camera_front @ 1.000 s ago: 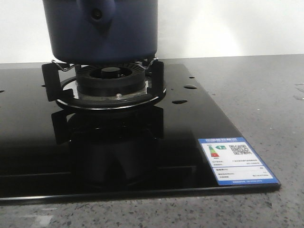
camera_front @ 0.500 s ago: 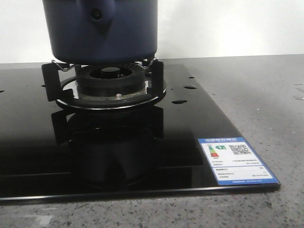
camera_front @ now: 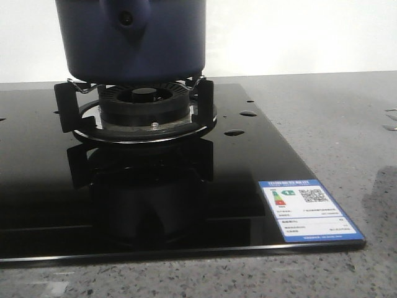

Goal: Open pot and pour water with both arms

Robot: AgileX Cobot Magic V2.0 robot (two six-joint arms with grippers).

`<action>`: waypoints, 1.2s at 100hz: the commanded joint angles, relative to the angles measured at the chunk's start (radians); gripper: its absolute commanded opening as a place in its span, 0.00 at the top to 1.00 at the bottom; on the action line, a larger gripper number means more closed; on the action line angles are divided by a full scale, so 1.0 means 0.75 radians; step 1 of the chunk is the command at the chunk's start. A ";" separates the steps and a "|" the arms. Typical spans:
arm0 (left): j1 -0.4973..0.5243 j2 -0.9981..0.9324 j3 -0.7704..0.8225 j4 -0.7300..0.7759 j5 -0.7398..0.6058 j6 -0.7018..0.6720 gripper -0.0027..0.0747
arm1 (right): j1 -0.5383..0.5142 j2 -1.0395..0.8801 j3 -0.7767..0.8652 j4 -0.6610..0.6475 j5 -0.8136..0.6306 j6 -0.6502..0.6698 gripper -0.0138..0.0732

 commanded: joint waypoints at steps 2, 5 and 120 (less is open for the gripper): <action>-0.002 -0.035 -0.050 -0.008 -0.142 0.003 0.53 | -0.011 0.060 0.002 0.023 -0.203 -0.080 0.57; -0.002 -0.035 -0.050 -0.008 -0.142 0.003 0.53 | -0.011 0.087 0.009 0.023 -0.230 -0.097 0.57; -0.002 -0.035 -0.050 -0.008 -0.131 0.003 0.53 | -0.011 0.199 0.115 0.046 -0.437 -0.178 0.14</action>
